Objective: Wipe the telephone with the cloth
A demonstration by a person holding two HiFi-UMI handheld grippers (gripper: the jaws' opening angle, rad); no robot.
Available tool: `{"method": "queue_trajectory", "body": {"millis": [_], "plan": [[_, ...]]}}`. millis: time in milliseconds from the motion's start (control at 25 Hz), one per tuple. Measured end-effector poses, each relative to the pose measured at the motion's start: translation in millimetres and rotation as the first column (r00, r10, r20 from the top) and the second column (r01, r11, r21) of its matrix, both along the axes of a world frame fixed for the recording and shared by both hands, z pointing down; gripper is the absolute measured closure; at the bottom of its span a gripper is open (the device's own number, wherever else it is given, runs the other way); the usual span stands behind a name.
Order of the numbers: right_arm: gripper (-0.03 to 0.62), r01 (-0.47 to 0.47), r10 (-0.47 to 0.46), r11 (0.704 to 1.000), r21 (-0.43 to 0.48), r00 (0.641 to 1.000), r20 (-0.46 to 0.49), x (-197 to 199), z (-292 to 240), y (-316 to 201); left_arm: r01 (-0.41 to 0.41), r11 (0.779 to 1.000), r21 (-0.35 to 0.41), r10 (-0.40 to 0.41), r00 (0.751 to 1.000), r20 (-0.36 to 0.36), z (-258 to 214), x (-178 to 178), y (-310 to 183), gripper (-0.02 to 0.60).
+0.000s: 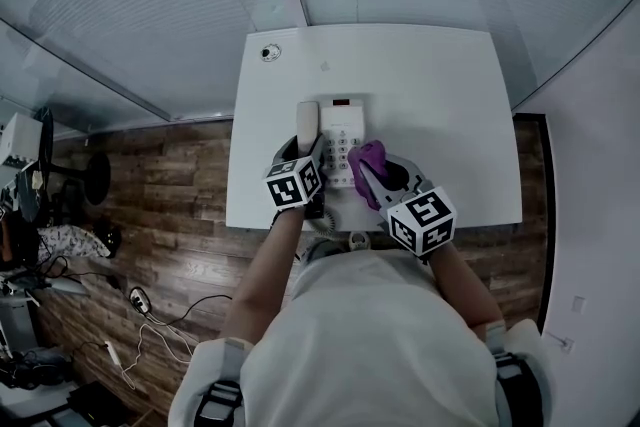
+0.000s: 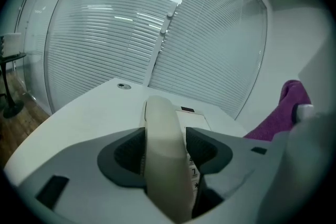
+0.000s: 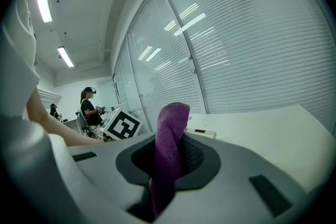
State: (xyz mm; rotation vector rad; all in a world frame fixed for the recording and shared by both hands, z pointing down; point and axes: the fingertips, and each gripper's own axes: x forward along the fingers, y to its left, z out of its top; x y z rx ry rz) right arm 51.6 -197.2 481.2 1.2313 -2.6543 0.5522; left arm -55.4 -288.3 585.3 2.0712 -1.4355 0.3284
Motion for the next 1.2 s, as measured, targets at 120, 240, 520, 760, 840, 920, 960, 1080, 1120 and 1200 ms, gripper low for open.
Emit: {"method": "queue_trajectory", "body": {"millis": [120,240,520,760,840,920,960,1080,1120,1200], "plan": [[0.534,-0.005,0.005,1.000,0.001,1.000,0.002,-0.4,-0.3,1.7,-0.021,1.000,-0.013,0.020,0.998,-0.058,-1.3,3.0,2.9,0.304],[0.534,-0.014,0.014,1.000,0.006,1.000,0.007,-1.7,-2.5,4.3,-0.006,0.999,-0.040,0.002,0.994,-0.107,-2.3,-4.2,10.3,0.298],[0.534,-0.022,0.022,1.000,0.013,1.000,0.010,-11.5,-8.8,22.7,0.066,0.998,-0.008,-0.066,0.970,-0.235,-27.2,-29.2,54.4,0.299],[0.534,-0.008,0.008,1.000,0.007,1.000,0.017,-31.3,-14.6,46.7,0.123,0.992,0.019,-0.110,0.938,-0.328,-59.1,-50.2,97.3,0.400],[0.534,0.004,-0.004,1.000,0.006,1.000,0.017,-38.8,-16.2,58.4,0.156,0.987,0.036,-0.135,0.932,-0.337,-70.4,-59.2,111.7,0.454],[0.534,0.012,-0.013,1.000,0.005,1.000,0.019,-45.4,-18.2,70.1,0.181,0.982,0.050,-0.155,0.929,-0.336,-80.5,-67.4,126.8,0.507],[0.534,0.017,-0.017,1.000,0.006,1.000,0.020,-49.0,-19.7,75.1,0.186,0.981,0.059,-0.157,0.931,-0.328,-85.6,-70.8,133.9,0.516],[0.534,0.030,-0.030,0.999,0.014,0.999,0.015,-59.9,-24.7,89.5,0.181,0.979,0.091,-0.149,0.946,-0.287,-99.4,-79.5,154.4,0.539],[0.534,0.032,-0.032,0.999,0.017,0.999,0.013,-62.8,-26.2,94.6,0.178,0.979,0.100,-0.145,0.951,-0.272,-102.6,-81.7,161.7,0.546],[0.534,0.031,-0.032,0.999,0.021,0.999,0.008,-67.7,-28.0,104.7,0.168,0.980,0.105,-0.138,0.959,-0.248,-104.7,-84.8,176.4,0.556]]}}
